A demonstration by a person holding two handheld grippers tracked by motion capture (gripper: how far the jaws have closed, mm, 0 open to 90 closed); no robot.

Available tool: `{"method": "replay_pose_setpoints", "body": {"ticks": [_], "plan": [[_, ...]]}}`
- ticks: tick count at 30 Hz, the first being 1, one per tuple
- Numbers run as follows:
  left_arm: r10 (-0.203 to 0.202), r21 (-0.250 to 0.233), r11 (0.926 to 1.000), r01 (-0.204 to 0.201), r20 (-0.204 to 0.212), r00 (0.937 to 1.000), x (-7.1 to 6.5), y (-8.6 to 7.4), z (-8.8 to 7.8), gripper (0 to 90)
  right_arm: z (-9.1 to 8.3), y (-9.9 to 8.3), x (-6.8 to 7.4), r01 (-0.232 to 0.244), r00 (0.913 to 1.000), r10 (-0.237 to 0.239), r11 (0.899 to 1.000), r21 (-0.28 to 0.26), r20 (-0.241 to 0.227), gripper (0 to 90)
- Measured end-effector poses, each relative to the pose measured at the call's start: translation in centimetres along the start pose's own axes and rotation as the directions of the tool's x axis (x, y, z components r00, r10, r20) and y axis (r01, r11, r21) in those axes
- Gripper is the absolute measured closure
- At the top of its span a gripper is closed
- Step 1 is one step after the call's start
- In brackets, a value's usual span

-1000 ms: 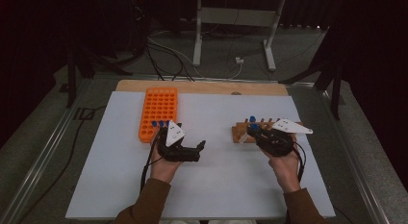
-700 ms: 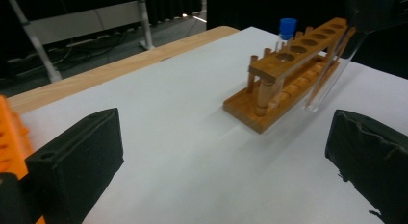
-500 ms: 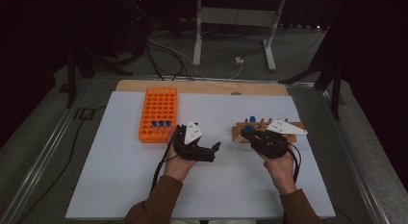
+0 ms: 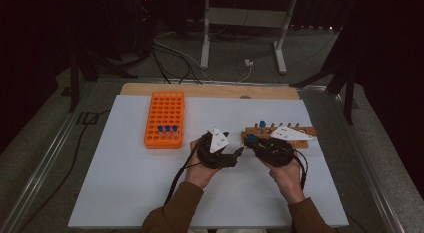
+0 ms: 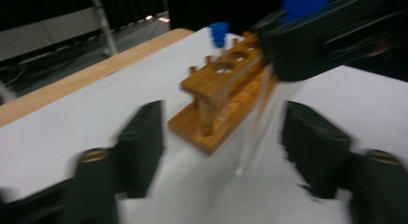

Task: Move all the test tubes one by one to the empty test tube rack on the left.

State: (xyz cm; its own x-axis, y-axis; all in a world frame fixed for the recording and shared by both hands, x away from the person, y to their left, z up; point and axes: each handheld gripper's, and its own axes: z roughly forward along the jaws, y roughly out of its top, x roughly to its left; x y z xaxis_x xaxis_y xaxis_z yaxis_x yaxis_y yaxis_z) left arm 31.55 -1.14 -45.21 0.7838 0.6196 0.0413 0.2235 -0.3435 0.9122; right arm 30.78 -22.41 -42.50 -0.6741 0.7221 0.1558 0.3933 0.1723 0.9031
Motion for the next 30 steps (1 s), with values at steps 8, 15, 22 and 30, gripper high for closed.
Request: {"method": "replay_pose_setpoints", "body": {"ticks": [8, 15, 22, 30], "plan": [[0.019, 0.000, 0.9998, -0.019, 0.053, 0.9984, -0.50, 0.18, 0.47, 60.9, 0.13, -0.07, -0.08, -0.020, 0.9995, 0.020, 1.000, -0.001, -0.024, 76.7], [0.030, -0.009, 0.9995, -0.030, 0.076, 0.9967, -0.80, 0.18, 0.65, 72.4, 0.36, -0.15, 0.10, -0.014, 0.9990, 0.015, 1.000, 0.009, -0.042, 76.7], [0.039, -0.007, 0.9992, -0.038, 0.082, 0.9958, -0.81, 0.12, 0.71, 78.0, 0.42, -0.12, 0.06, -0.019, 0.9987, 0.020, 1.000, 0.016, -0.047, 75.6], [0.011, 0.006, 0.9999, -0.011, 0.038, 0.9992, 0.11, 0.02, 0.68, 78.0, -0.27, 0.16, -0.78, -0.068, 0.9965, 0.066, 0.997, -0.032, -0.051, 52.8]]}}
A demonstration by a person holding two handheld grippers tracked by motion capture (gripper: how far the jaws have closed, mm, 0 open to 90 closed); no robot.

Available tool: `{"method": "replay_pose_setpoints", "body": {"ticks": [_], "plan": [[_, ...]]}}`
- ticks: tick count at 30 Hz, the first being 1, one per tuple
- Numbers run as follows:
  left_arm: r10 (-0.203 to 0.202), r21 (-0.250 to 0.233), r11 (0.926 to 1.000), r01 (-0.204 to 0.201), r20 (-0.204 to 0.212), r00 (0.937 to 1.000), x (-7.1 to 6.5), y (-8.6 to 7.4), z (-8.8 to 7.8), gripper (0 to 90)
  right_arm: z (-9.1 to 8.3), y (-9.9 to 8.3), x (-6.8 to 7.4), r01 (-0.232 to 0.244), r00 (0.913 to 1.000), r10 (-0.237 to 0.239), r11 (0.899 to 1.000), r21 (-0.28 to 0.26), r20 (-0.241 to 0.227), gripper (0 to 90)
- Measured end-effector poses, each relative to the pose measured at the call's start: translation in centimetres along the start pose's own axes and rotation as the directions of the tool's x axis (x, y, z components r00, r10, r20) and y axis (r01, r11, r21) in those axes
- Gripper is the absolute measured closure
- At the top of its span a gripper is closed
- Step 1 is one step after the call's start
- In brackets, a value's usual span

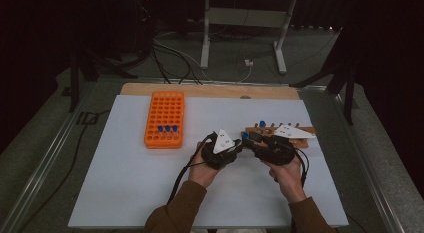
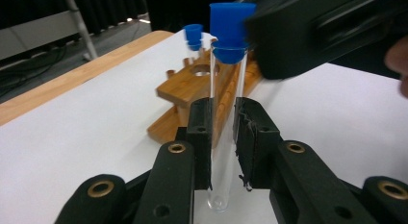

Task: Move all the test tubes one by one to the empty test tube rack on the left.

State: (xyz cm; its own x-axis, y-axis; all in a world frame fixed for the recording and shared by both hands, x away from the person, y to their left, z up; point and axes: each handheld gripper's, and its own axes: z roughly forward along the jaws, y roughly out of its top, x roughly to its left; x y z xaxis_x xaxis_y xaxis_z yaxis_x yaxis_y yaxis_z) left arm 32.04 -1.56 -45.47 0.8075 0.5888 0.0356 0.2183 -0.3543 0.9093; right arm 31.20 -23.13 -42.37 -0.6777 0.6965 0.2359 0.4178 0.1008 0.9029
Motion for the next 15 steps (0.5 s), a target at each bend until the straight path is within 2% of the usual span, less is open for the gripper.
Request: {"method": "replay_pose_setpoints", "body": {"ticks": [4, 10, 15], "plan": [[-0.015, 0.002, 0.9999, 0.015, -0.021, 0.9997, 0.5, -0.1, -0.3, 78.0, -0.4, 0.1, -0.4, 0.003, 1.0000, -0.003, 1.000, -0.029, 0.002, 37.9], [-0.028, -0.006, 0.9996, 0.028, -0.041, 0.9988, 1.0, -0.2, -0.9, 78.0, -0.5, 0.0, -1.0, 0.017, 0.9992, -0.016, 0.999, -0.030, 0.037, 19.7], [-0.041, -0.019, 0.9990, 0.040, -0.053, 0.9978, 1.3, -0.3, -1.6, 78.0, -0.6, 0.1, -1.2, 0.020, 0.9980, -0.018, 0.999, -0.031, 0.060, 14.3]]}}
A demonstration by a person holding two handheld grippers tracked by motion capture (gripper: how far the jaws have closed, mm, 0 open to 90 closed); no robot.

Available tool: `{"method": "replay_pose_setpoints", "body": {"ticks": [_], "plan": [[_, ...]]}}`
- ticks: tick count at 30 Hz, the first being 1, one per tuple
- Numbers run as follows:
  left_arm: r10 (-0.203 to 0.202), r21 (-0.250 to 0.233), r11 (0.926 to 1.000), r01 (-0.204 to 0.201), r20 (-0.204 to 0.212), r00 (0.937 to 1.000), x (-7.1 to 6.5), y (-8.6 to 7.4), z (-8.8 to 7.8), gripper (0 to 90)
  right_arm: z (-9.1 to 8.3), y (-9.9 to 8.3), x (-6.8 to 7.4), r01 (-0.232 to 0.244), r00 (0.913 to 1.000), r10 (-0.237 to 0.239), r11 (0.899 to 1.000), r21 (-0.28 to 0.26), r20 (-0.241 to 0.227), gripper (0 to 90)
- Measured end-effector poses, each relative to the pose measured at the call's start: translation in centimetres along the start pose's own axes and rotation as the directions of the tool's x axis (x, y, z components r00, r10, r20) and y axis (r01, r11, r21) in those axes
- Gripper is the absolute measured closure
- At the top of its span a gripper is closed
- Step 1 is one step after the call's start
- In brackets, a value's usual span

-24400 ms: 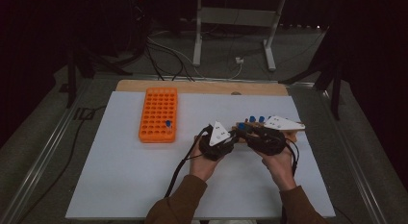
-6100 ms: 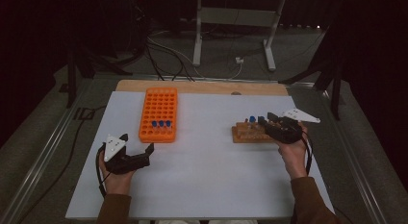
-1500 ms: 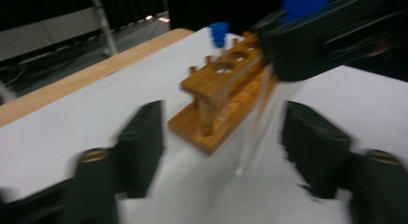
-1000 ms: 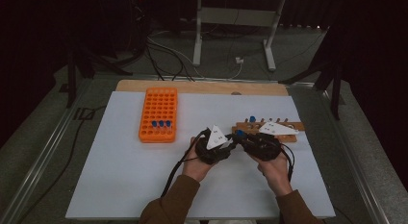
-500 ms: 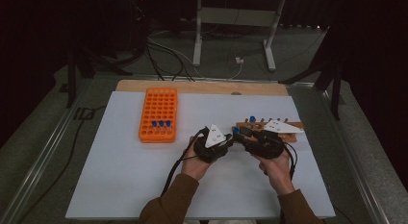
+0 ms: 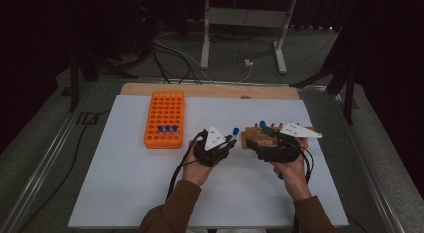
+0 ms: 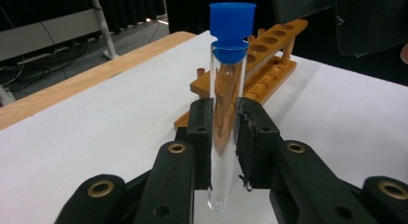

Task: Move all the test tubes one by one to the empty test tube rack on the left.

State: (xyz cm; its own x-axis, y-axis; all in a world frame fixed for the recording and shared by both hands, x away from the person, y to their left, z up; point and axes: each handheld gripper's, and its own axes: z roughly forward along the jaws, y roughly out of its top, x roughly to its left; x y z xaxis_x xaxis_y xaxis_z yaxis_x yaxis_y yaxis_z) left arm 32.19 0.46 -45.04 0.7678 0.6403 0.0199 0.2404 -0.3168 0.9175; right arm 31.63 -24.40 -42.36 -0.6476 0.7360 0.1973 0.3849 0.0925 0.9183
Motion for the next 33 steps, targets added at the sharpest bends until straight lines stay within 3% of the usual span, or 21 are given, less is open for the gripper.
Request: {"method": "replay_pose_setpoints", "body": {"ticks": [15, 33], "plan": [[-0.019, -0.023, 0.9996, 0.018, -0.025, 0.9995, 0.8, 0.3, -1.5, 78.0, -0.3, 0.0, -0.7, 0.009, 0.9993, -0.009, 1.000, 0.015, 0.035, 2.0], [-0.053, -0.057, 0.9972, 0.049, -0.073, 0.9959, 2.4, 0.3, -4.0, 78.0, -0.9, 0.2, -1.2, 0.002, 0.9983, -0.002, 1.000, 0.001, 0.058, 0.0]]}}
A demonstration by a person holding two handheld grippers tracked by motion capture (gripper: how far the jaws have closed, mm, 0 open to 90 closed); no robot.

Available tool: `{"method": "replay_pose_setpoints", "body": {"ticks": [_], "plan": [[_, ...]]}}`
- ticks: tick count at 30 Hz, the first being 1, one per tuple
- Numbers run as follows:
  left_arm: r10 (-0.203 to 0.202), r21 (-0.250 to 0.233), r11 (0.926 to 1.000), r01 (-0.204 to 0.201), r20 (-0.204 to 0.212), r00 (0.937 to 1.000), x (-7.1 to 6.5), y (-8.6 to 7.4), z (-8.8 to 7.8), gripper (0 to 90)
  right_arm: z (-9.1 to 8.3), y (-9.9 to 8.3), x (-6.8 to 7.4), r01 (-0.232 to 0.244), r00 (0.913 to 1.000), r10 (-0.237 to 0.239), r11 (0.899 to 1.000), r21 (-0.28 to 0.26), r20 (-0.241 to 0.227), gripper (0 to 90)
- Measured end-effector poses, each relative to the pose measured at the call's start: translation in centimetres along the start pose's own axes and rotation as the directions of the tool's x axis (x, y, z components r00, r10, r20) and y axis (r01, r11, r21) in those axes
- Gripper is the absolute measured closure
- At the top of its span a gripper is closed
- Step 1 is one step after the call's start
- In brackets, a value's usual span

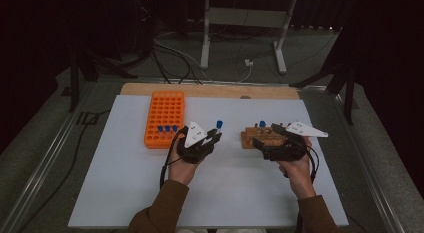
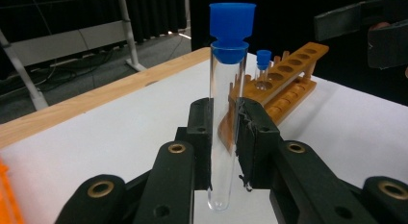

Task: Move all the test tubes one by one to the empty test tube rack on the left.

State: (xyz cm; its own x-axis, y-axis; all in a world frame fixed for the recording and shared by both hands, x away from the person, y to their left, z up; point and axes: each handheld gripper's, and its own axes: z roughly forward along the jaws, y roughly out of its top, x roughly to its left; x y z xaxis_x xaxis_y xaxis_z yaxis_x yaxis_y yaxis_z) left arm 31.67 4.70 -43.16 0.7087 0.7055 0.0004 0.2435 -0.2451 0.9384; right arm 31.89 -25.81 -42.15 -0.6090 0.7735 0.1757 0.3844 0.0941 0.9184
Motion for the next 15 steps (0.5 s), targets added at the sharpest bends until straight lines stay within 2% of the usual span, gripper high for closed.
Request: {"method": "replay_pose_setpoints", "body": {"ticks": [15], "plan": [[-0.030, -0.024, 0.9993, 0.029, -0.059, 0.9978, 1.8, -0.2, -2.5, 78.0, -0.3, 0.1, -0.4, -0.008, 1.0000, 0.008, 1.000, -0.007, 0.004, 0.0]]}}
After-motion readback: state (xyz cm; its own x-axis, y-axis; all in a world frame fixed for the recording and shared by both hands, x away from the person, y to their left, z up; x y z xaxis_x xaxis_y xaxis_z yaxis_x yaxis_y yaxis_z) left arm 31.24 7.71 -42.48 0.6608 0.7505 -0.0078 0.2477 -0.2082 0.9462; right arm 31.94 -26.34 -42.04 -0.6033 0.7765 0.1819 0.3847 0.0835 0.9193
